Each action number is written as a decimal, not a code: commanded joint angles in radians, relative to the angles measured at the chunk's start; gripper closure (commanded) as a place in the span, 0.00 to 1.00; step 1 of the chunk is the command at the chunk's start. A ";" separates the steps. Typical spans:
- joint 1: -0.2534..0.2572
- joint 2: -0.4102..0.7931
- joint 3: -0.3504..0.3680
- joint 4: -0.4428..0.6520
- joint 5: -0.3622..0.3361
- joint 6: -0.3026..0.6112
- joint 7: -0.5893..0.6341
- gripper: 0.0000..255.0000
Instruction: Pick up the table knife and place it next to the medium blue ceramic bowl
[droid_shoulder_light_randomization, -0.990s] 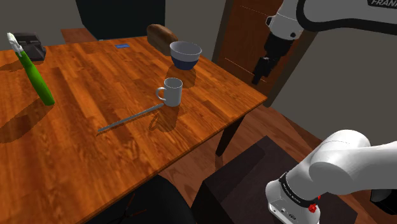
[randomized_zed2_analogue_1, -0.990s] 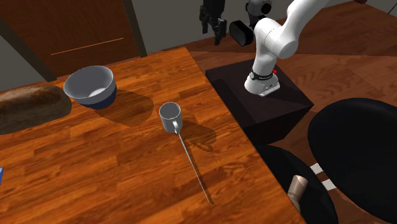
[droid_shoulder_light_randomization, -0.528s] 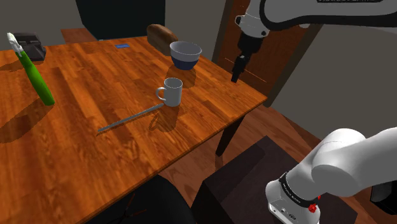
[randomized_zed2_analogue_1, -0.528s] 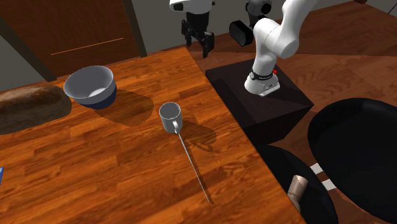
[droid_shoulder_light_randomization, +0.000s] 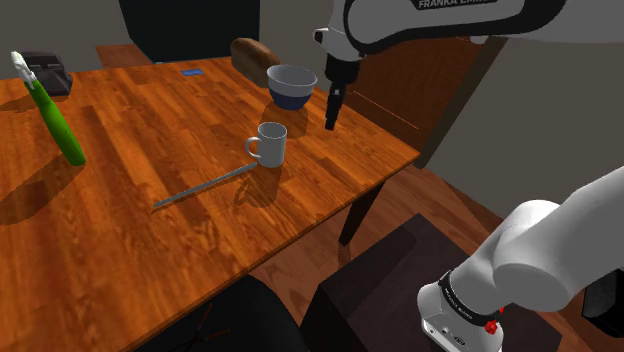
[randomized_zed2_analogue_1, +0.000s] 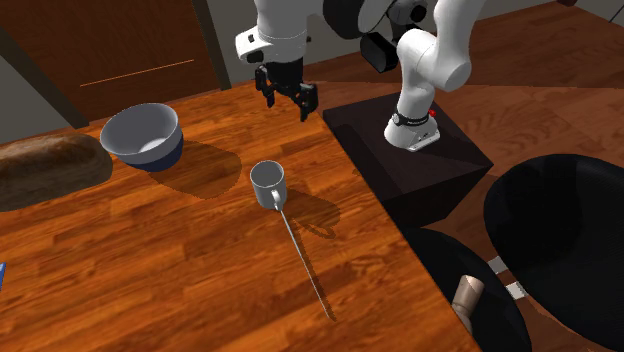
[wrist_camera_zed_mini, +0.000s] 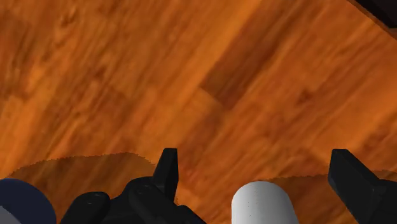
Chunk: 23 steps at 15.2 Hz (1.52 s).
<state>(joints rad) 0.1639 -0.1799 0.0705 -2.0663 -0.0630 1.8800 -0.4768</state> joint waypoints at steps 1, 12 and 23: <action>0.020 0.064 0.018 0.049 -0.009 0.011 -0.037 0.00; 0.125 0.389 0.118 0.335 -0.094 0.023 -0.226 0.00; 0.262 0.655 0.208 0.582 -0.213 0.005 -0.400 0.00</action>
<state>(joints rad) 0.4114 0.4520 0.2710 -1.4996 -0.2638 1.8807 -0.8622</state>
